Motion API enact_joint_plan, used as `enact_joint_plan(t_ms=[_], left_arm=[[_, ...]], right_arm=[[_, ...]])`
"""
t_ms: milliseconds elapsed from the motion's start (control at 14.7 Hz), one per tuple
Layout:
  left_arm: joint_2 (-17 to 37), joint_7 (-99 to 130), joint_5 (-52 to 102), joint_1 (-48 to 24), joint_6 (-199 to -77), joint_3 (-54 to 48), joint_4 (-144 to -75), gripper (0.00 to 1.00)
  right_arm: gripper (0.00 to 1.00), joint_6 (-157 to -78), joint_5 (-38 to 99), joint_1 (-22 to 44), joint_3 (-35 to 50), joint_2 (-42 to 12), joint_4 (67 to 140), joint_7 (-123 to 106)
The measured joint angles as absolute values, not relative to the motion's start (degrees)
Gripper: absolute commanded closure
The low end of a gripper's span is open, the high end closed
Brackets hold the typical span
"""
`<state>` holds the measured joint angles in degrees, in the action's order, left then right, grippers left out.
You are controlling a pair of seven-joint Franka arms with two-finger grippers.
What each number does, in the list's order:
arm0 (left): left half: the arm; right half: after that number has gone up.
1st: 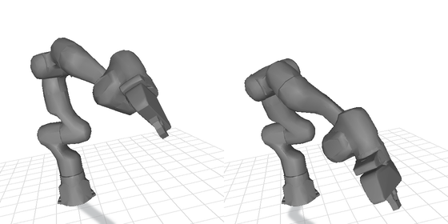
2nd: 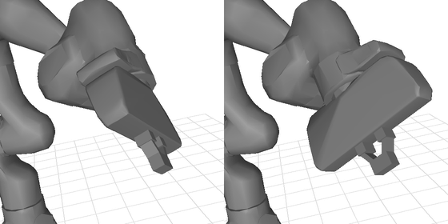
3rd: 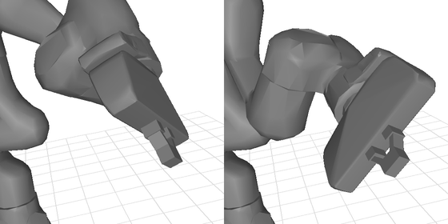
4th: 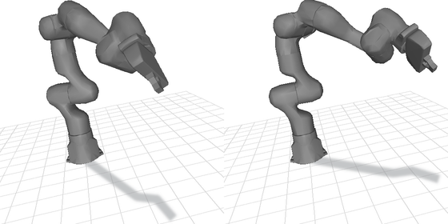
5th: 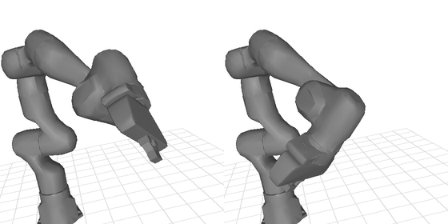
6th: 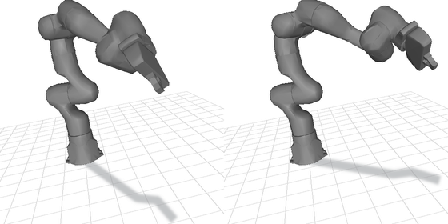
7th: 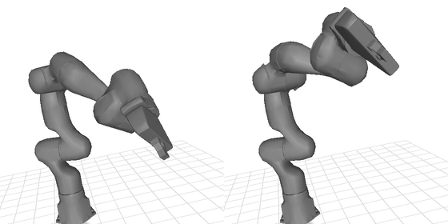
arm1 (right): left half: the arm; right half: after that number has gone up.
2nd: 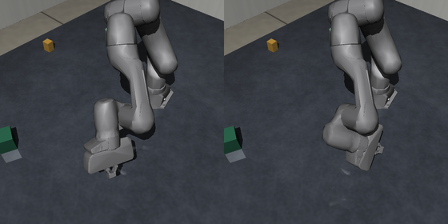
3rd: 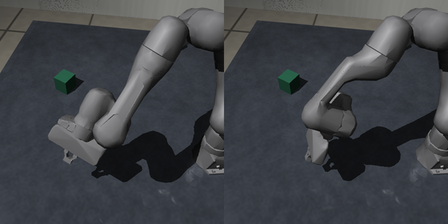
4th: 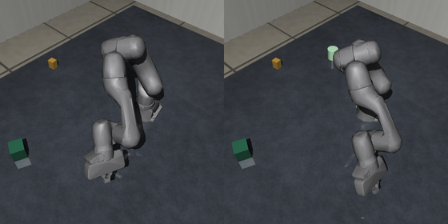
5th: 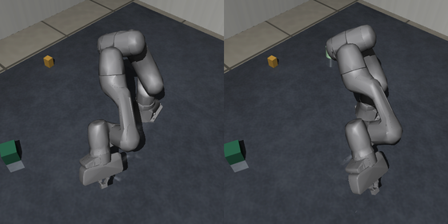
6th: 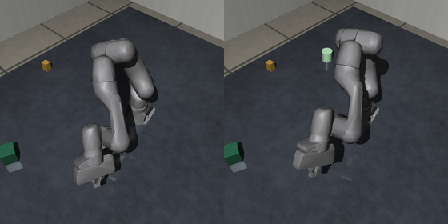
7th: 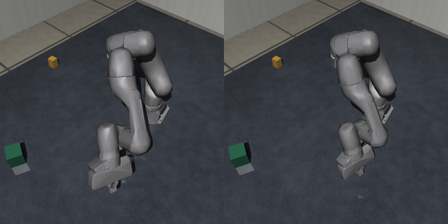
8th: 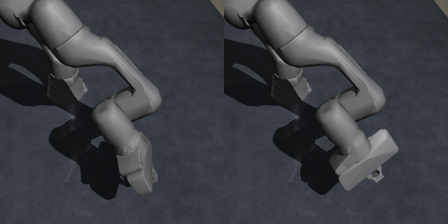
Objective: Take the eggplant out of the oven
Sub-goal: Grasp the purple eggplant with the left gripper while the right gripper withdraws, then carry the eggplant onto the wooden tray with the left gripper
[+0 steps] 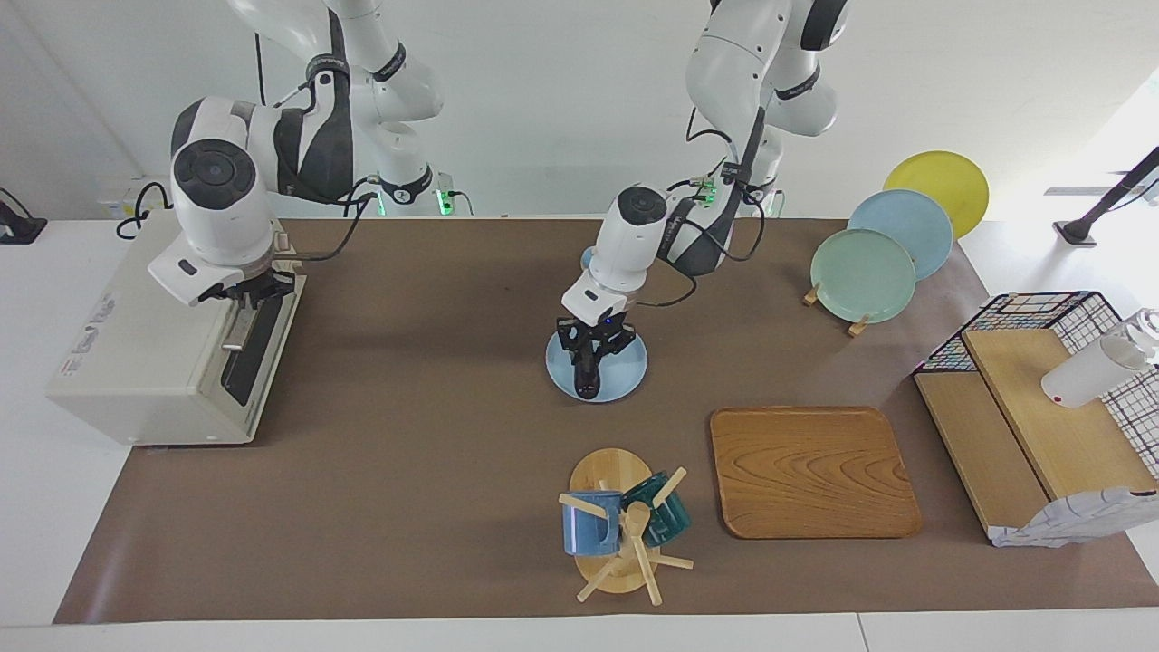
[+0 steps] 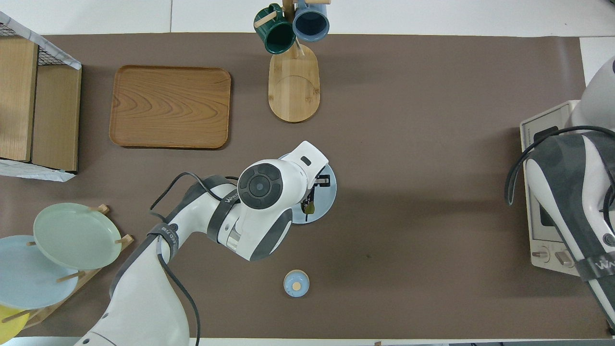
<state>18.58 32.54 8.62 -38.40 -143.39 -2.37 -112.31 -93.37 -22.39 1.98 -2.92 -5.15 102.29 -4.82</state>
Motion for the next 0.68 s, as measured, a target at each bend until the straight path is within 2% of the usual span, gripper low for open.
enact_joint_plan(t_ms=[272,476,544,612,680], left_arm=[[12.08,27.58,8.61,-30.31,-128.13,-1.99,-107.51,1.00],[12.49,16.81,8.61,-19.95,-121.87,-1.73,-102.09,1.00],[13.12,13.14,8.61,-16.84,-121.72,-1.69,-101.49,1.00],[13.85,9.94,8.61,-14.43,-121.72,-1.67,-101.26,1.00],[14.98,7.10,8.61,-12.34,-121.79,-1.66,-100.99,1.00]], right_arm=[[0.79,-92.43,-12.37,2.18,-2.04,-5.09,97.90,-5.26],[0.77,-92.44,-6.38,2.31,-1.39,-5.18,96.26,-5.29],[0.72,-92.47,-5.42,2.43,-1.27,-5.25,95.99,-5.29],[0.56,-92.49,-5.01,2.52,-1.25,-5.30,95.93,-5.29],[0.45,-92.48,-4.79,2.51,-1.26,-5.41,95.93,-5.29]])
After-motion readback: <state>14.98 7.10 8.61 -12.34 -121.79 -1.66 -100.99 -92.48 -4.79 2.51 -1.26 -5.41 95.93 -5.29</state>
